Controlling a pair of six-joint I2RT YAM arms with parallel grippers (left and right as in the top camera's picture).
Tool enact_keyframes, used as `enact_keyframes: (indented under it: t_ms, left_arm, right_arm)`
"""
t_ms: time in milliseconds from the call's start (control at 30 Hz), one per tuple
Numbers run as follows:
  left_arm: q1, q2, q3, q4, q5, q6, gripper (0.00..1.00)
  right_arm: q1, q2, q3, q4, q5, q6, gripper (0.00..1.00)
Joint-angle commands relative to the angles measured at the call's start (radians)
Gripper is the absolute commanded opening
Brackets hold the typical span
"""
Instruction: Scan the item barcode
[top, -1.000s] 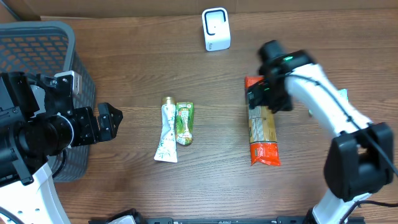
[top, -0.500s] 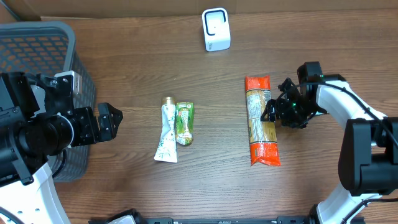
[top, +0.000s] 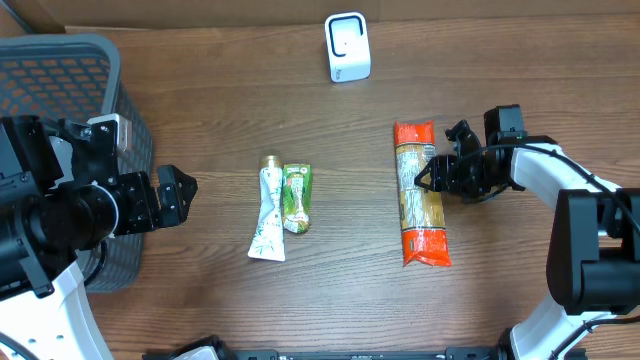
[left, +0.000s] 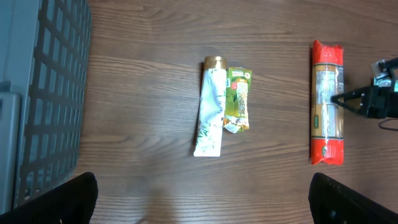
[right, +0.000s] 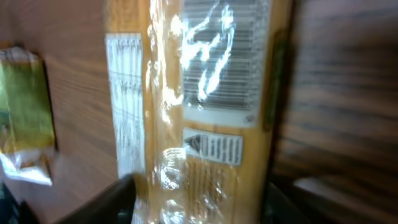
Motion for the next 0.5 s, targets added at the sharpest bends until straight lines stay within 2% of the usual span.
enact_keyframes:
  t_ms: [0,67,133,167,200,367,467]
  left_arm:
    - [0.005,0.003,0.000,0.001,0.000,0.008,1.00]
    - [0.005,0.003,0.000,0.001,0.000,0.008,1.00]
    - [0.005,0.003,0.000,0.001,0.000,0.008,1.00]
    - [0.005,0.003,0.000,0.001,0.000,0.008,1.00]
    - [0.005,0.003,0.000,0.001,0.000,0.008,1.00]
    - [0.005,0.003,0.000,0.001,0.000,0.008,1.00]
    - [0.005,0.003,0.000,0.001,0.000,0.008,1.00]
  right_arm:
    - [-0.004,0.034,-0.033,-0.004,-0.035,0.009,0.44]
    - [-0.002,0.055,-0.038,-0.016,-0.067,0.009,0.30]
    - [0.003,0.060,-0.038,-0.041,-0.080,0.009,0.11]
    - [0.004,0.058,-0.035,-0.053,-0.081,0.009,0.07]
    - [0.003,0.057,-0.031,-0.064,-0.082,0.009,0.04]
    - [-0.023,0.005,0.044,-0.187,-0.066,0.008,0.04]
    - [-0.026,-0.073,0.143,-0.313,0.029,0.009,0.04]
